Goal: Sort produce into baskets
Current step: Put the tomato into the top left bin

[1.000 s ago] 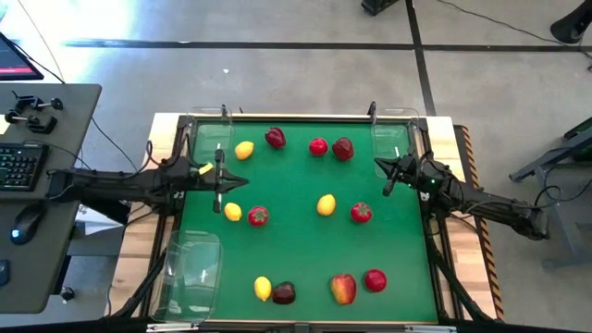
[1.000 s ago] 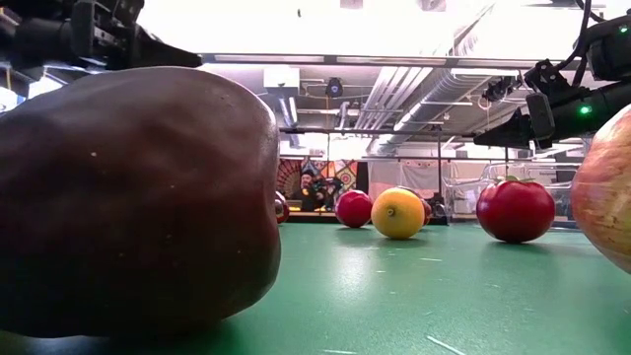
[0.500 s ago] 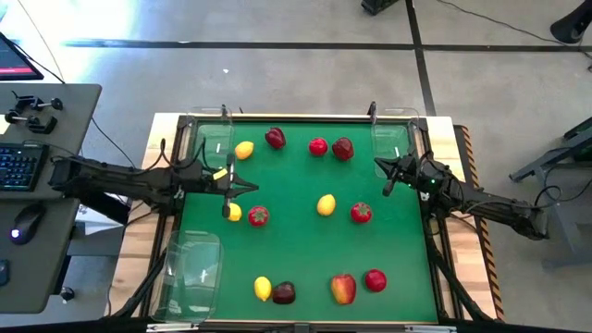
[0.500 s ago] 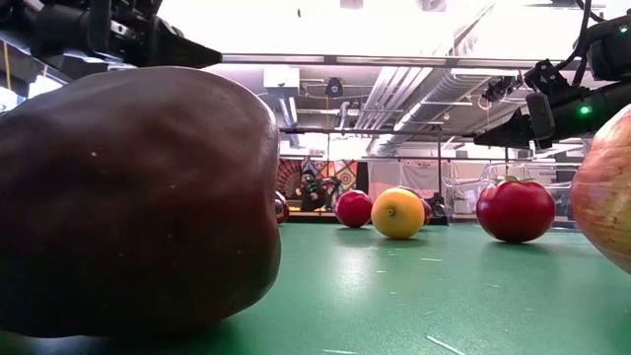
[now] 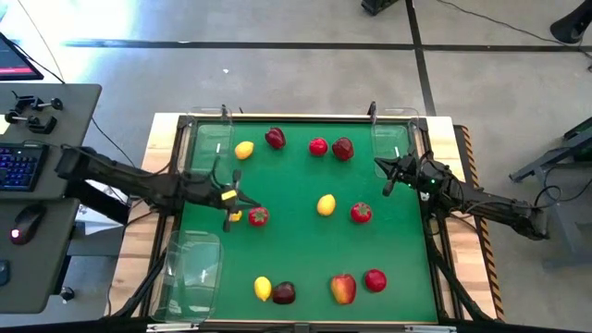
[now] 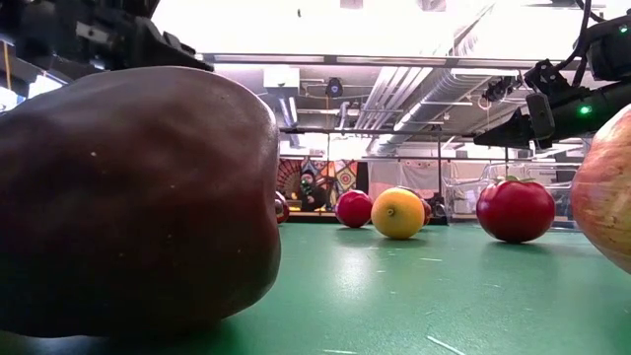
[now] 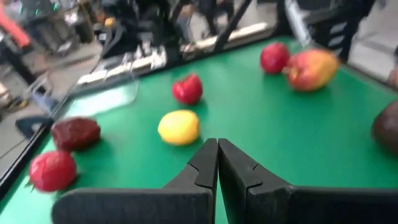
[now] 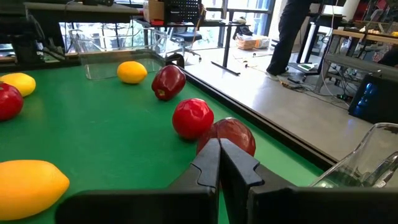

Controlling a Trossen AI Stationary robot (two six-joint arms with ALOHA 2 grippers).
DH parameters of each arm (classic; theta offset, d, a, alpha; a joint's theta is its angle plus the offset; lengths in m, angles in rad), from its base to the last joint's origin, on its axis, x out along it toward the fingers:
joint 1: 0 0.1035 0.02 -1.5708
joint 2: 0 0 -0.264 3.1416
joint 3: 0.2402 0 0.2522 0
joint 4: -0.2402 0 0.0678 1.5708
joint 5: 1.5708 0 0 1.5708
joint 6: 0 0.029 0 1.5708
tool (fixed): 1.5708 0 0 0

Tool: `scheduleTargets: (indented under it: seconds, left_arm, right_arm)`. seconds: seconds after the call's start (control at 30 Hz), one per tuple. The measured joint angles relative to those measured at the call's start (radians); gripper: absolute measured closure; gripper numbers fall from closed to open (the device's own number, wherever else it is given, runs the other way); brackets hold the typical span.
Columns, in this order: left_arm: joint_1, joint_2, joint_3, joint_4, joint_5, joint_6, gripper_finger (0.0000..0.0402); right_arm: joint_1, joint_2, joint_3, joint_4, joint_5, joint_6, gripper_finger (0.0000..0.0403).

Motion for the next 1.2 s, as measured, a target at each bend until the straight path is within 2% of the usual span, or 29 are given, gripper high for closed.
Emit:
scheduleTargets:
  seconds: [0.1, 0.37, 0.63, 0.87, 1.2]
  left_arm:
    - [-0.023, 0.053, 0.042, -0.054, -0.054, -0.027, 0.0401]
    - [-0.060, 0.145, 0.179, -0.220, -0.066, -0.042, 0.0384]
    - [-0.113, 0.201, 0.266, -0.409, -0.073, -0.069, 0.0349]
    - [-0.151, 0.285, 0.323, -0.467, -0.075, -0.107, 0.0319]
    - [-0.177, 0.406, 0.474, -0.666, -0.040, -0.110, 0.0269]
  right_arm:
    - [0.000, 0.000, 0.000, 0.000, 0.000, 0.000, 0.0402]
    - [0.000, 0.000, 0.000, 0.000, 0.000, 0.000, 0.0402]
    - [0.000, 0.000, 0.000, 0.000, 0.000, 0.000, 0.0402]
    - [0.000, 0.000, 0.000, 0.000, 0.000, 0.000, 0.0402]
    - [0.000, 0.000, 0.000, 0.000, 0.000, 0.000, 0.0402]
